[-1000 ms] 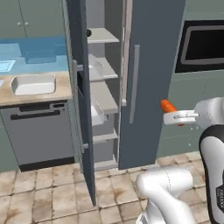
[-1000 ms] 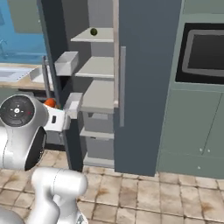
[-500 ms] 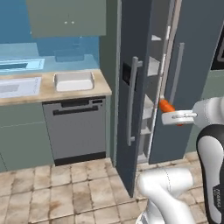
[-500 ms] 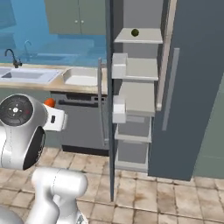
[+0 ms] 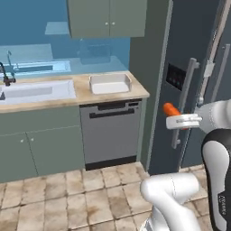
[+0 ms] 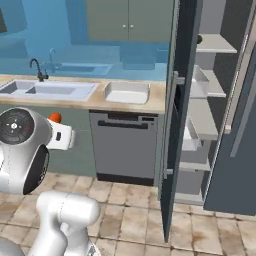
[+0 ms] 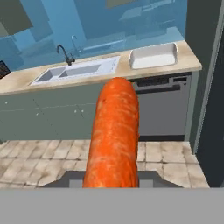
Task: Take the carrot and lime out of the freezer and place them in the tupperware container on the counter. Then put the tupperware containing the vegetables back in the freezer.
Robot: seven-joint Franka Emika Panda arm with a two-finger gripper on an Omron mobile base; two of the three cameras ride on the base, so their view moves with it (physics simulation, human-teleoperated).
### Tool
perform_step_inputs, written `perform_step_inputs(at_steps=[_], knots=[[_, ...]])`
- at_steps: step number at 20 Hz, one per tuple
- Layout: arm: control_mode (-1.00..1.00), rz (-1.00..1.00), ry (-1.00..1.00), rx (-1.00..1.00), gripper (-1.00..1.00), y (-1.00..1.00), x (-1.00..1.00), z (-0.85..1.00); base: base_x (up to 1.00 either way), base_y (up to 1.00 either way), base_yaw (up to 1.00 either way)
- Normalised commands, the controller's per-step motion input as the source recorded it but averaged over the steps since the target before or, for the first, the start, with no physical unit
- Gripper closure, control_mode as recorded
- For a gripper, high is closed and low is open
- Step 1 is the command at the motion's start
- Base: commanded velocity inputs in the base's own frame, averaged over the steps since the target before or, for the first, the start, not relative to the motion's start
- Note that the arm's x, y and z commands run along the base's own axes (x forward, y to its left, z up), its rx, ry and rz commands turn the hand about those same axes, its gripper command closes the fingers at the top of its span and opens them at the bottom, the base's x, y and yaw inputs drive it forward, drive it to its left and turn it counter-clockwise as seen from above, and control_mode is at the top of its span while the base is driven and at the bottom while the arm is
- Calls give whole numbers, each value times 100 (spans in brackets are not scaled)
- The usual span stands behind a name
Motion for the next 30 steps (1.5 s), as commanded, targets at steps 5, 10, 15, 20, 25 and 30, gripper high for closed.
perform_step_inputs(at_steps=[5, 10, 15, 20, 25, 30], knots=[[100, 0, 0, 0, 100, 0, 0, 0, 83, 45, -23], [100, 0, 0, 0, 100, 0, 0, 0, 94, 20, -31], [100, 0, 0, 0, 100, 0, 0, 0, 77, 42, -35], [100, 0, 0, 0, 100, 0, 0, 0, 58, 84, -27], [100, 0, 0, 0, 100, 0, 0, 0, 62, 79, -18], [100, 0, 0, 0, 100, 0, 0, 0, 70, 41, -13]])
